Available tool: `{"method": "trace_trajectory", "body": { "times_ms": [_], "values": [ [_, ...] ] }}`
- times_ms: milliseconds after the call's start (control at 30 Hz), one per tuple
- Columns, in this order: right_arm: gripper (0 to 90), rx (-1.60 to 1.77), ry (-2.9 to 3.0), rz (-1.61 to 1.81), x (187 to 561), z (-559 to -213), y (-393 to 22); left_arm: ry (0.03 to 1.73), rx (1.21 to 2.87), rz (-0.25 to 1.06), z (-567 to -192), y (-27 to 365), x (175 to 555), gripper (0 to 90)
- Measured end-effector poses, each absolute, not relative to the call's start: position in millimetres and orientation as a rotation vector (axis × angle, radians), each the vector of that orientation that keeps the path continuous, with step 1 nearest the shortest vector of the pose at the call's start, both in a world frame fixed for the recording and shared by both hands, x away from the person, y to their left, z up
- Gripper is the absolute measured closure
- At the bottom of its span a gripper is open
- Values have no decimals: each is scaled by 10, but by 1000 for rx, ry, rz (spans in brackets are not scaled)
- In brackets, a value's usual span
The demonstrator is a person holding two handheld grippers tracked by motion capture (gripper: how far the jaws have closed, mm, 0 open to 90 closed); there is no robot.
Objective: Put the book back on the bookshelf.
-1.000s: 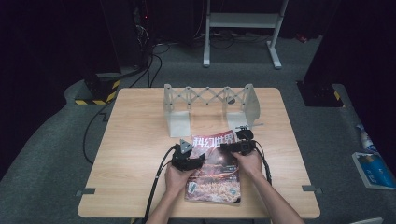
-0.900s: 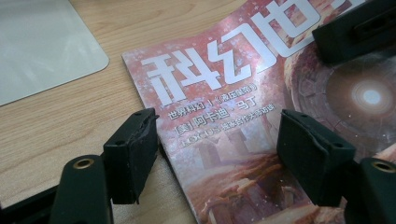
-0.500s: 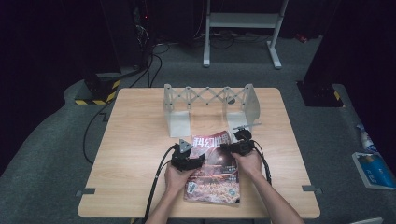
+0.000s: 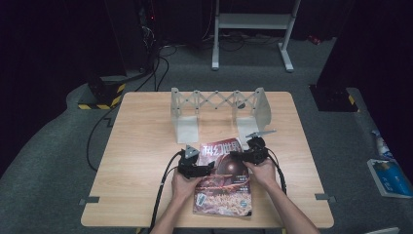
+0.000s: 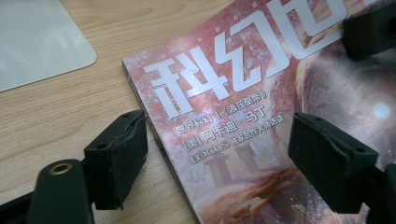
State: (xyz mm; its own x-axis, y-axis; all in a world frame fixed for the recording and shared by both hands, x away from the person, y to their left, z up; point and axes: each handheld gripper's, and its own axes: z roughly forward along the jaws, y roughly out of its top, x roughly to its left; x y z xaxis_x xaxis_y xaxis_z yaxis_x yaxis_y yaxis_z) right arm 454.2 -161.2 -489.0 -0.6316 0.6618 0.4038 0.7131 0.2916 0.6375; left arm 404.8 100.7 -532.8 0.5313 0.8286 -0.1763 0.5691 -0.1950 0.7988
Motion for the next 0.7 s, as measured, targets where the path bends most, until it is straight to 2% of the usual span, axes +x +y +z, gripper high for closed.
{"method": "trace_trajectory", "body": {
  "times_ms": [400,700],
  "values": [
    [852,-1184,-2506,-1347,4431,-4802,-1672,1129,1873,319,-5332,1016,4040,147],
    [854,-1108,-2516,-1403,4379,-4758,-1711,1105,1850,224,-5333,1032,4052,115]
  ]
}}
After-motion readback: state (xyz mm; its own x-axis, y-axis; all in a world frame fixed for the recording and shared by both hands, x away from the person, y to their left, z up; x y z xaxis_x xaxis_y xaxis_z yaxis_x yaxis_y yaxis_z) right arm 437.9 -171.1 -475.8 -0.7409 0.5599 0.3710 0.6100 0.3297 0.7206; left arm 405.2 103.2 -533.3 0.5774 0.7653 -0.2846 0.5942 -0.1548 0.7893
